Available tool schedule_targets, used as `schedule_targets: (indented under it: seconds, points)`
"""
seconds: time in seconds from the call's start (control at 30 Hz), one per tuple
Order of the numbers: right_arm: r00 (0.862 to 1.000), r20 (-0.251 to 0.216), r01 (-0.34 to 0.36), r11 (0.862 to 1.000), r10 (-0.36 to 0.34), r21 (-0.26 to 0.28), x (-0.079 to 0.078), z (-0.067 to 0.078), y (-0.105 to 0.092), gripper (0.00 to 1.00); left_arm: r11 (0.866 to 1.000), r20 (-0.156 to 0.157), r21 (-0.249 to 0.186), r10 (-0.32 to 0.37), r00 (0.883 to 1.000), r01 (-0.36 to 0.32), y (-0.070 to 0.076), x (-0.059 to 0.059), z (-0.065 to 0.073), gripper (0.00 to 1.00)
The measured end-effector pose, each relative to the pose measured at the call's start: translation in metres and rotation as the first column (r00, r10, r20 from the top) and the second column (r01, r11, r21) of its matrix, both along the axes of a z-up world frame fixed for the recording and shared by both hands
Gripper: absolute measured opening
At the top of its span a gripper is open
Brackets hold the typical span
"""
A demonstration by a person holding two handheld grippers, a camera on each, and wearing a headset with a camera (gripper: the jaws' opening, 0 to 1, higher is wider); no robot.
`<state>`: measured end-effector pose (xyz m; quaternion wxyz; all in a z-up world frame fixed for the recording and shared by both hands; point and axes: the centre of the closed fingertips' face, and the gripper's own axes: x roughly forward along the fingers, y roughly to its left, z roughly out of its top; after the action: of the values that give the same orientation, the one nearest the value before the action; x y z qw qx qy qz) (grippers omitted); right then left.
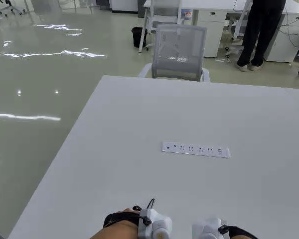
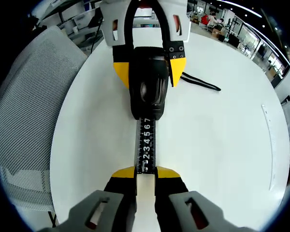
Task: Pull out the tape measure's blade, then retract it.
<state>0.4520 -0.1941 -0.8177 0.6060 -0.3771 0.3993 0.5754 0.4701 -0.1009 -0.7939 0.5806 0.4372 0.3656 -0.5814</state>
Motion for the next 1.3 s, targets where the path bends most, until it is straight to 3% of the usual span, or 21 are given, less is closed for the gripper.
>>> schedule_targets:
  seconds: [1.3]
  points:
    - [1.0, 0.007, 0.015, 1.0, -0.015, -0.015, -0.005, 0.001, -0.03, 0.12, 1.0, -0.002, 0.009, 0.021, 1.0, -0.021, 0.0, 0.0, -0.001, 0.33]
